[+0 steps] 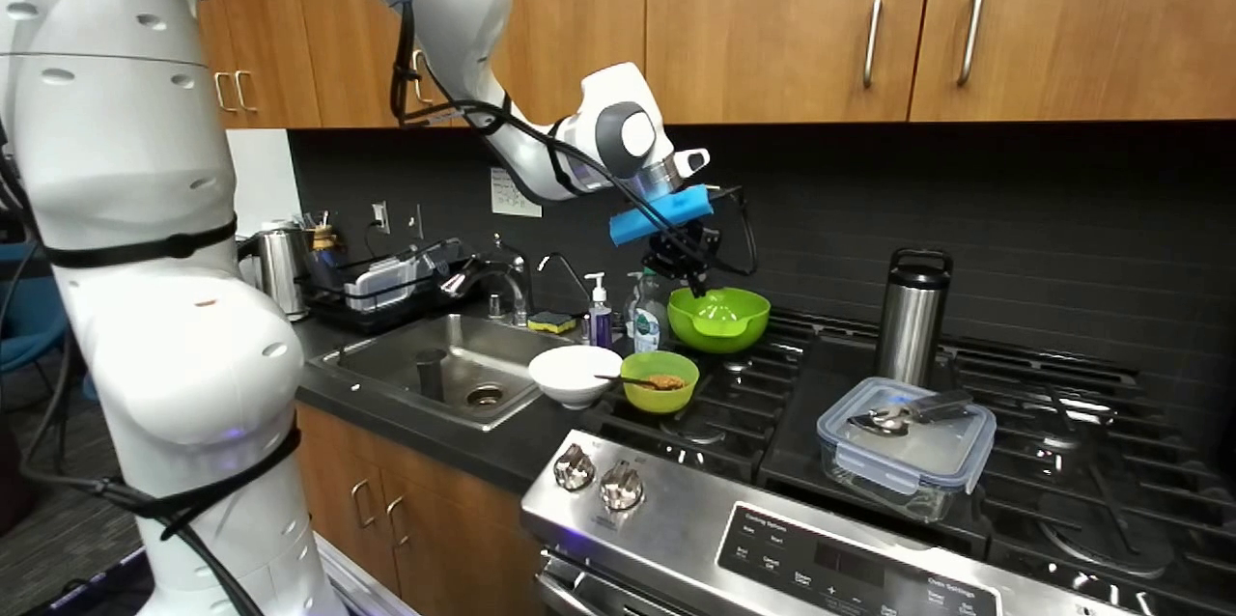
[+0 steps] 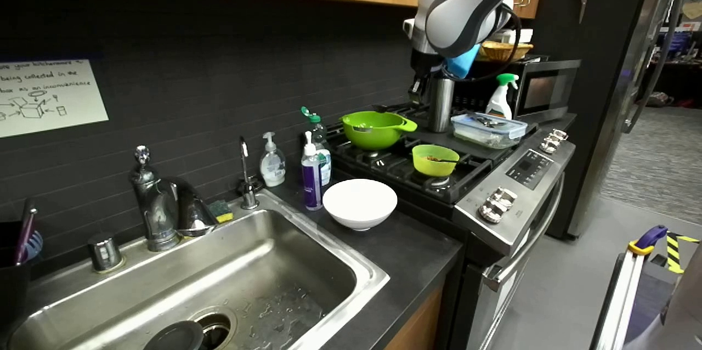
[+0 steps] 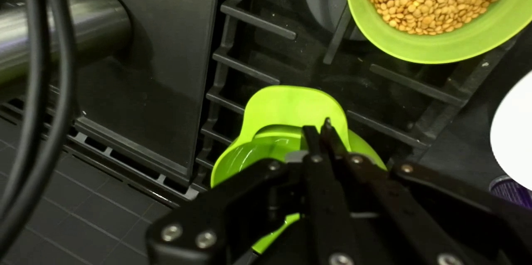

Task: Lift the folk from the white bowl and place it in the bigger green bowl

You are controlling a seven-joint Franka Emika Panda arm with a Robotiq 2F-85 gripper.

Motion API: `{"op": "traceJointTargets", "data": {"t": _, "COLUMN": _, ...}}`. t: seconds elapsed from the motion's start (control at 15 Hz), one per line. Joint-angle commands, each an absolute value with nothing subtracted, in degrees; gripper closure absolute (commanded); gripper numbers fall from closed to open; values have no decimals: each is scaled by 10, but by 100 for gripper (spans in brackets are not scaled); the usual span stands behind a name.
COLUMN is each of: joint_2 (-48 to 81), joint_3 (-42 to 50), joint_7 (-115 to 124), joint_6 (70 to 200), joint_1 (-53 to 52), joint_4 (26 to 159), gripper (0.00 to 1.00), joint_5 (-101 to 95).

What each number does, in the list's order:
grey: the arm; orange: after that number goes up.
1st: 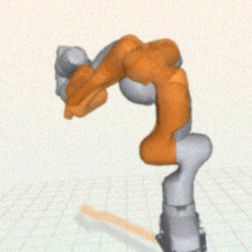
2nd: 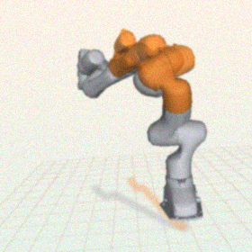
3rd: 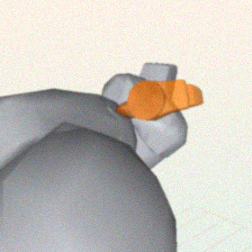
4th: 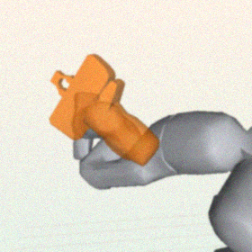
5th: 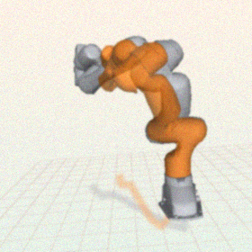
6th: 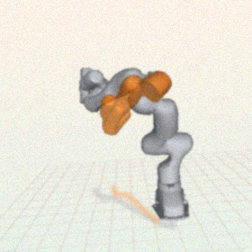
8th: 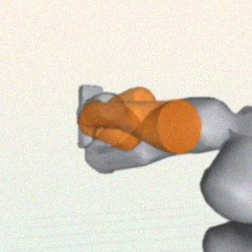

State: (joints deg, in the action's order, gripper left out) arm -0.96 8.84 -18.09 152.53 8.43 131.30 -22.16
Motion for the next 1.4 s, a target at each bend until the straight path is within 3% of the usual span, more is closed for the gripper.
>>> {"op": "traceJointTargets", "data": {"t": 0.0, "joint_2": 20, "joint_3": 90, "joint_7": -203, "joint_6": 1551, "joint_1": 87, "joint_4": 1292, "gripper": 99, "joint_5": -244}}
{"op": "traceJointTargets", "data": {"t": 0.73, "joint_2": 62, "joint_3": 90, "joint_7": -199, "joint_6": 1568, "joint_1": 83, "joint_4": 1257, "gripper": 99, "joint_5": -275}}
{"op": "traceJointTargets", "data": {"t": 0.8, "joint_2": 65, "joint_3": 90, "joint_7": -199, "joint_6": 1570, "joint_1": 82, "joint_4": 1256, "gripper": 88, "joint_5": -278}}
{"op": "traceJointTargets", "data": {"t": 0.87, "joint_2": 66, "joint_3": 90, "joint_7": -199, "joint_6": 1570, "joint_1": 82, "joint_4": 1255, "gripper": 70, "joint_5": -279}}
{"op": "traceJointTargets", "data": {"t": 1.33, "joint_2": 60, "joint_3": 91, "joint_7": -193, "joint_6": 1569, "joint_1": 80, "joint_4": 1253, "gripper": 27, "joint_5": -289}}
